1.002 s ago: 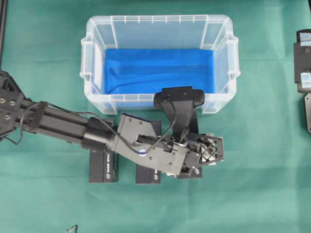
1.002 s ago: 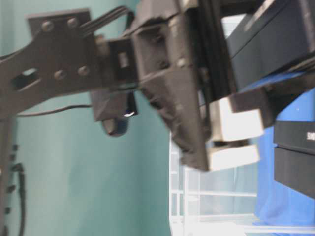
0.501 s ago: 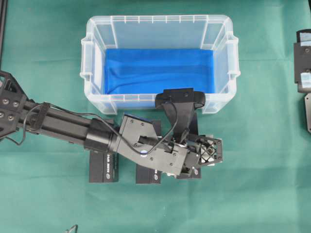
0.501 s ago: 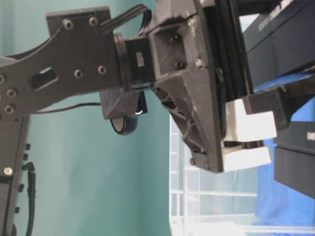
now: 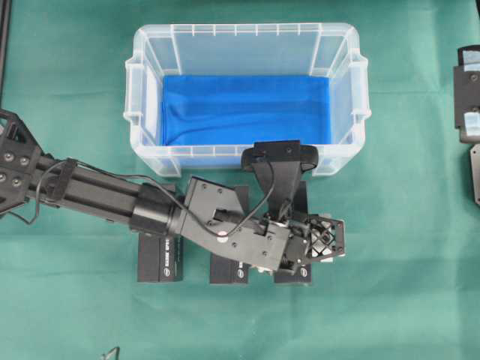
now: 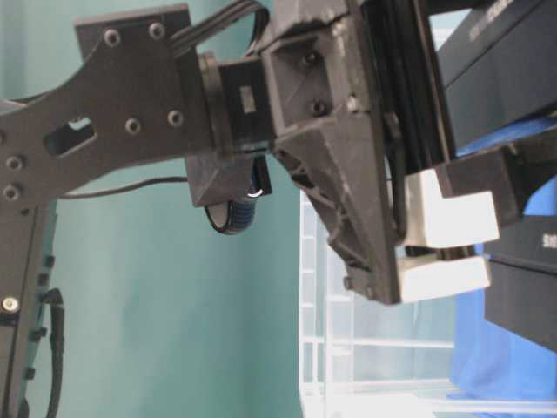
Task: Take the box out of the case with the left arm.
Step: 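Carry the box right of the middle box and lower it onto the table, then open the left gripper, release the box, and withdraw left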
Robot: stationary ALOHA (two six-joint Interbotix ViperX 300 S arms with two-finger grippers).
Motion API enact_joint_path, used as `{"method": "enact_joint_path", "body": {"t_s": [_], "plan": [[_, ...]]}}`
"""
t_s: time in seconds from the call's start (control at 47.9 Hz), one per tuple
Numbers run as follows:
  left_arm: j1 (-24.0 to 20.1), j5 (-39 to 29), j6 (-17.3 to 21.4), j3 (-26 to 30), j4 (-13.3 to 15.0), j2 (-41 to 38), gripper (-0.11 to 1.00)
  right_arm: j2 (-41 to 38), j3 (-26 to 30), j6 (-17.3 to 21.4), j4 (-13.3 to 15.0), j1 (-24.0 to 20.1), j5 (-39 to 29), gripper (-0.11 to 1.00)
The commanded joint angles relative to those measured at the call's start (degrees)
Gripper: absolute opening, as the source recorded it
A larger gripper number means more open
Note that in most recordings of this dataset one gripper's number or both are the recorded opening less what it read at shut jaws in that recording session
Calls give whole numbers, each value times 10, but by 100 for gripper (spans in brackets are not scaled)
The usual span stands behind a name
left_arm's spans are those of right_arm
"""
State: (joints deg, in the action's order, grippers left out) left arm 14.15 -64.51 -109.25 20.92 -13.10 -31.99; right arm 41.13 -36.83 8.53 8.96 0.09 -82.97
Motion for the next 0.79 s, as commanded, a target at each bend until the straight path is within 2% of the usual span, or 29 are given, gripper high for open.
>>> {"method": "enact_joint_path", "body": {"t_s": [0.0,0.125,0.563,0.772], "plan": [[1,2,1,16,0,18,69,1,6,1,-1,0,0,2],[1,1,1,17,0,19,80,1,6,1,-1,1,0,2],[-2,-5,1,17,0,27,81,1,6,0,-1,1,0,2],[-2,-76,1,28,0,52,81,1,6,0,-1,1,1,2]]}}
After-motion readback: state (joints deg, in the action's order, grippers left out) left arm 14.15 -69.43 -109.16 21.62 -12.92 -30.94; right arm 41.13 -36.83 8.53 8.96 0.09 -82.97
